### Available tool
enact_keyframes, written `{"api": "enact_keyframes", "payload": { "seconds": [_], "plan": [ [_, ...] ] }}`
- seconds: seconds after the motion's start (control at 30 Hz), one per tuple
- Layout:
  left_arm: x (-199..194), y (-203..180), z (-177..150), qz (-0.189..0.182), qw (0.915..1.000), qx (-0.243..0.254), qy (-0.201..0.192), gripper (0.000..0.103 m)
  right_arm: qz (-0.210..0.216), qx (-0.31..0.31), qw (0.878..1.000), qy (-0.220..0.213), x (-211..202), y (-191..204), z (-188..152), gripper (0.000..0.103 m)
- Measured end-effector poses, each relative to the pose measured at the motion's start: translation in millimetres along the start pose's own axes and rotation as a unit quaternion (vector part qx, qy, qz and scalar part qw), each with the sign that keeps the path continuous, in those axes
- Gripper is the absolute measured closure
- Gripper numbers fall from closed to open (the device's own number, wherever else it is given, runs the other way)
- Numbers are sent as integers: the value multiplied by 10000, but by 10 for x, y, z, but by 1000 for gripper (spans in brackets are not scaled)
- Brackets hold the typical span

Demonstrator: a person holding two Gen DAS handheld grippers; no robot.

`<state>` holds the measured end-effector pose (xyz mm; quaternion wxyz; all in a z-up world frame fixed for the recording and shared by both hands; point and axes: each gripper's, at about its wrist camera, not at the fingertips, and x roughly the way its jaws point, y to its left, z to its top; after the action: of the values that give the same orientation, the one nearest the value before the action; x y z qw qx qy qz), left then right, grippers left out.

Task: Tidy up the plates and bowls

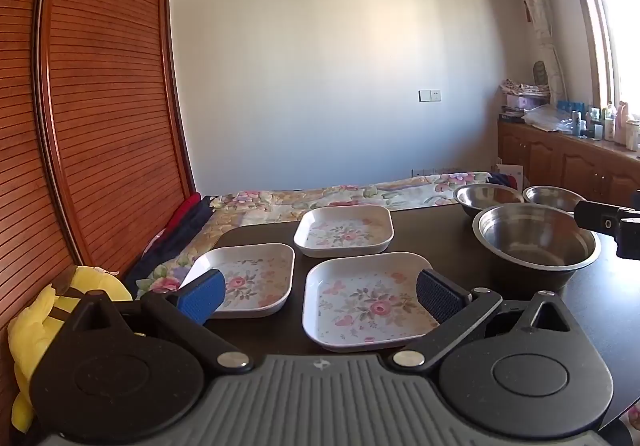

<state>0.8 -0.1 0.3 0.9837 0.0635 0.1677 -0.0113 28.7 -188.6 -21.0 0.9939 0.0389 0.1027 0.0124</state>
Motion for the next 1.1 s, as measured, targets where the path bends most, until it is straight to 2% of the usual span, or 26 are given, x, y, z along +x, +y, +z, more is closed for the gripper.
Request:
{"api": "enact_keyframes", "payload": {
  "seconds": [1.1],
  "plan": [
    [-11,17,-20,14,10000,19,-14,0,-18,-18,10000,-13,-30,-42,-16,0]
  ]
}}
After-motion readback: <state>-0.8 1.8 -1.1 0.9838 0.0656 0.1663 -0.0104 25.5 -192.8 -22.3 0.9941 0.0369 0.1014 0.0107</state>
